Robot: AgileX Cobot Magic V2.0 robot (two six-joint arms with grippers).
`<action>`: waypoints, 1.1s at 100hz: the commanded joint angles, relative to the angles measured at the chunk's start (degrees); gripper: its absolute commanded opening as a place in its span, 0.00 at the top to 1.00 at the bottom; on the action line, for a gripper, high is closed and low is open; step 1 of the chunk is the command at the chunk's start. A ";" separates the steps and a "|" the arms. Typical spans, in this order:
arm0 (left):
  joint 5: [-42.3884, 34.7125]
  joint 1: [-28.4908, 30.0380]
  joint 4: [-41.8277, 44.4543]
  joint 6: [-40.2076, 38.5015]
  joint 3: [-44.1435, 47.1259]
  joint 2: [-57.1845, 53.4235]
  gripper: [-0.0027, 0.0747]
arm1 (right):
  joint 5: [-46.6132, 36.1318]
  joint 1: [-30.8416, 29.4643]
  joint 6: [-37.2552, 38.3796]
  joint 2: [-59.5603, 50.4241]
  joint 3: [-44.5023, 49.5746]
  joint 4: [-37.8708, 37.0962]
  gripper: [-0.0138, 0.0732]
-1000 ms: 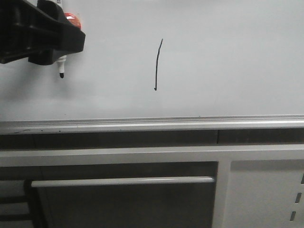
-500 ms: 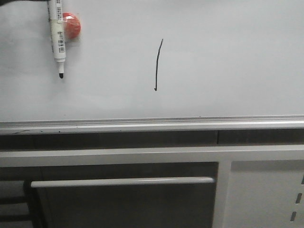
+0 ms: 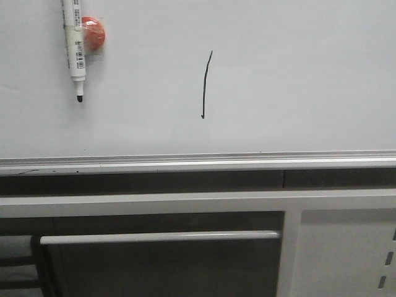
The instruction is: Write number 1 on whiteboard
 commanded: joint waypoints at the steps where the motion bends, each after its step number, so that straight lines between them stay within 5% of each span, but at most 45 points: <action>1: -0.96 0.01 -3.69 5.38 -1.58 -2.25 0.99 | -5.53 -0.23 1.18 -2.22 0.27 -1.06 0.90; 31: 3.14 0.01 -28.70 33.56 -1.58 -9.36 0.99 | -20.42 -0.23 1.21 -19.11 20.06 -1.22 0.90; 66: 12.73 -0.04 -28.70 32.22 9.80 -12.73 0.99 | -24.57 -0.23 1.54 -39.13 41.14 1.98 0.90; 110: 18.37 -0.04 -28.47 29.63 13.72 -12.73 0.99 | -29.30 -0.23 1.54 -42.18 51.37 9.35 0.90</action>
